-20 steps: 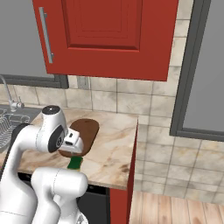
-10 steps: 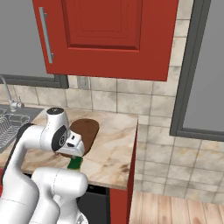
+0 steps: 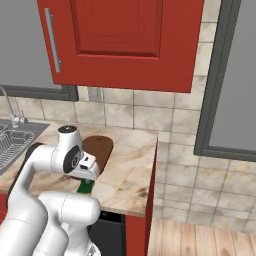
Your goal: Pick up the sponge from the counter and clean the cutting board by briefly scrubbing or pressing down on the cutting board. Once finished, release the sponge.
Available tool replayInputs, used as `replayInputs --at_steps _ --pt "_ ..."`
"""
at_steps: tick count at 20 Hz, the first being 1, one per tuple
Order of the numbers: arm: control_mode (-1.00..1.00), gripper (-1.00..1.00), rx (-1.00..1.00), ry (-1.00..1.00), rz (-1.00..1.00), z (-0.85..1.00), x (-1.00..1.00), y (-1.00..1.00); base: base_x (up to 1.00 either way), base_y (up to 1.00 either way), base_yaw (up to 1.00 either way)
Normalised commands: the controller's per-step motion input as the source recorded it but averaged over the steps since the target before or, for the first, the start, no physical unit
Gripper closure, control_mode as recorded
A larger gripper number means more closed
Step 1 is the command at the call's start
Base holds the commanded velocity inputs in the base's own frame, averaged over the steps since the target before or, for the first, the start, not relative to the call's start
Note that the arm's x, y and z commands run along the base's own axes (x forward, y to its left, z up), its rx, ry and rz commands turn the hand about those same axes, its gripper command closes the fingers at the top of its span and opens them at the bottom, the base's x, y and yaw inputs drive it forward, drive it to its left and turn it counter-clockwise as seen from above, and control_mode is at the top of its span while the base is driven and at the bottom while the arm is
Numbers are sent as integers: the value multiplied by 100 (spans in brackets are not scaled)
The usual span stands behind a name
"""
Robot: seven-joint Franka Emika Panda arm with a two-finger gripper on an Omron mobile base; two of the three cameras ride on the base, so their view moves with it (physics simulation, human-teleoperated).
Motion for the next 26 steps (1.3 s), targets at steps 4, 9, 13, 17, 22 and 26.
replayInputs --at_steps 4,9,13,17,22,26 --pt "-100 -100 0 0 0 -27 16 -4 0 0 0" --pt "-100 -100 0 0 0 -27 11 -1 0 0 0" --pt "-100 -100 0 0 0 -43 -7 0 0 0 0" --pt "-100 -100 0 0 0 -46 -17 0 0 0 0" --pt "-100 -100 0 0 0 -37 -24 -5 0 0 0" --pt "-100 -100 0 -7 0 -23 -29 -20 0 0 0"
